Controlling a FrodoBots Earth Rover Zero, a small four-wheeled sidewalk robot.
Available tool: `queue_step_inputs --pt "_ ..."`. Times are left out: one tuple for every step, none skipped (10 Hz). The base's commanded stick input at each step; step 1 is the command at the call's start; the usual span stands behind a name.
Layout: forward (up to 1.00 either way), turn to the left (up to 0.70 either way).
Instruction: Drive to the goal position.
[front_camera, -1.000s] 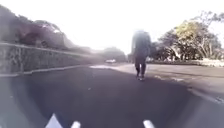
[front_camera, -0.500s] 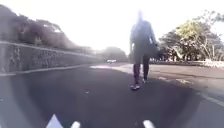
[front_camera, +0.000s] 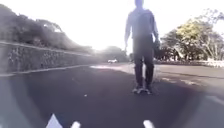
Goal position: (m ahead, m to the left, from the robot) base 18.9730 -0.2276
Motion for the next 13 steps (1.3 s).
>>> queue_step_inputs --pt "0.50 0.00" --pt "0.50 0.00" --pt "0.50 0.00" --pt "0.50 0.00" --pt "0.50 0.00" --pt "0.50 0.00" --pt "0.50 0.00" --pt "0.50 0.00" --pt "0.50 0.00" --pt "0.50 0.00" --pt "0.50 0.00" --pt "0.50 0.00" --pt "0.50 0.00"
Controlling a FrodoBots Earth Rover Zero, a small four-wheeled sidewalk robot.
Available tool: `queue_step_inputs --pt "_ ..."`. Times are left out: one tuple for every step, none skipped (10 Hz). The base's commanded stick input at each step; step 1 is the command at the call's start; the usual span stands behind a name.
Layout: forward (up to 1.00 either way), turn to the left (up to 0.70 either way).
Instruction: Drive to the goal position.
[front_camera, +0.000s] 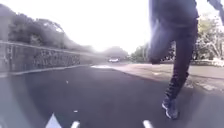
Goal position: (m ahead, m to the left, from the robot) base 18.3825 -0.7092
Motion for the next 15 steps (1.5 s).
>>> queue_step_inputs --pt "0.50 0.00" --pt "0.50 0.00" --pt "0.50 0.00" --pt "0.50 0.00" --pt "0.50 0.00" --pt "0.50 0.00" --pt "0.50 0.00" --pt "0.50 0.00" --pt "0.50 0.00" --pt "0.50 0.00" --pt "0.50 0.00" --pt "0.50 0.00" --pt "0.50 0.00" --pt "0.50 0.00" --pt "0.50 0.00"
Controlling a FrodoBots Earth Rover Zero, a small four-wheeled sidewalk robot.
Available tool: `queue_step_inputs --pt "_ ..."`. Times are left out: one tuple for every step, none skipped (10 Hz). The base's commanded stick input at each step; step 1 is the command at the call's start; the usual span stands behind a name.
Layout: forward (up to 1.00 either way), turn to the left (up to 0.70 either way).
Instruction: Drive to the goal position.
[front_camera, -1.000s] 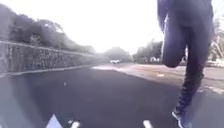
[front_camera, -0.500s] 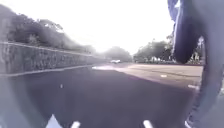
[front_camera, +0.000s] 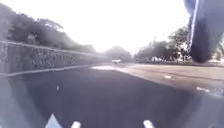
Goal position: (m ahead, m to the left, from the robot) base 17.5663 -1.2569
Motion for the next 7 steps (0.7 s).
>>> queue_step_inputs --pt "0.50 0.00" --pt "0.50 0.00" --pt "0.50 0.00" --pt "0.50 0.00" --pt "0.50 0.00" --pt "0.50 0.00" --pt "0.50 0.00"
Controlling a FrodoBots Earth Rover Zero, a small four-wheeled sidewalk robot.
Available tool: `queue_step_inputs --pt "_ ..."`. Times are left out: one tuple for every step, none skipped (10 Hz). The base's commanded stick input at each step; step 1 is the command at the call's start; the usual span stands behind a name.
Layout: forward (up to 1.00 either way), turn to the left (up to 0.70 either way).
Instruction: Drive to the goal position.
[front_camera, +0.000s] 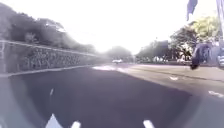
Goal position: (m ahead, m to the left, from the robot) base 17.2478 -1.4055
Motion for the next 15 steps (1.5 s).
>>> queue_step_inputs --pt "0.50 0.00" --pt "0.50 0.00" --pt "0.50 0.00" --pt "0.50 0.00" --pt "0.50 0.00" --pt "0.50 0.00" --pt "0.50 0.00" --pt "0.50 0.00" --pt "0.50 0.00" --pt "0.50 0.00" --pt "0.50 0.00" --pt "0.50 0.00" --pt "0.50 0.00" --pt "0.50 0.00" --pt "0.50 0.00"
